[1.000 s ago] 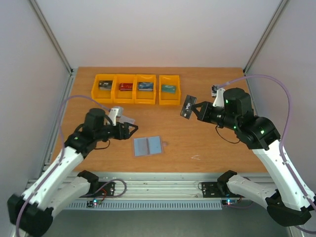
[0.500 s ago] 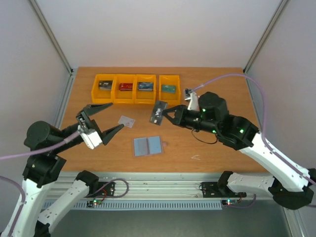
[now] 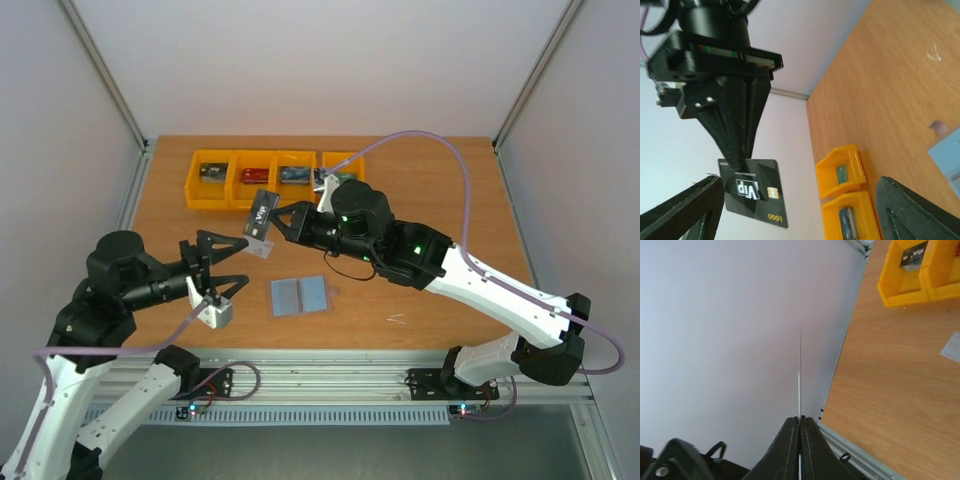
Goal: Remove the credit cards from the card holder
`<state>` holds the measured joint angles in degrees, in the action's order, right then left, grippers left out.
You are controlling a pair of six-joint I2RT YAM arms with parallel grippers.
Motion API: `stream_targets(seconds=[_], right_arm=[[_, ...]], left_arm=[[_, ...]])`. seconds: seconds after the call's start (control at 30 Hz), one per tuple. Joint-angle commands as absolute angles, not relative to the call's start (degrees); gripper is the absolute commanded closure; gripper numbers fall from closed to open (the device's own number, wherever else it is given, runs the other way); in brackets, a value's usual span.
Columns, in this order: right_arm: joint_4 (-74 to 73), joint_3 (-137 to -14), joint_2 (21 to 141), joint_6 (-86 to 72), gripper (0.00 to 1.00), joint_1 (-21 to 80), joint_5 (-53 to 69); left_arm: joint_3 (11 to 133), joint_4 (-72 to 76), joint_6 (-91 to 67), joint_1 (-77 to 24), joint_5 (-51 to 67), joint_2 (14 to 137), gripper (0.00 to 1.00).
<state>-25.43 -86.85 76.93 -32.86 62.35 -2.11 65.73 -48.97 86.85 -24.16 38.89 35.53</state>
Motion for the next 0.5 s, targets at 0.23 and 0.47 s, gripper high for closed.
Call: stream_targets(seconds=[0.23, 0.47], right_arm=[[-19.1, -89.5, 78.9, -36.2, 0.99, 62.9, 1.8], [-19.4, -90.1, 78.7, -35.0, 0.99, 62.9, 2.9]], left_arm=[[55.5, -20.7, 84.7, -24.3, 29.0, 35.3, 0.39], [53.7, -12.8, 84.3, -24.3, 26.8, 36.7, 0.69]])
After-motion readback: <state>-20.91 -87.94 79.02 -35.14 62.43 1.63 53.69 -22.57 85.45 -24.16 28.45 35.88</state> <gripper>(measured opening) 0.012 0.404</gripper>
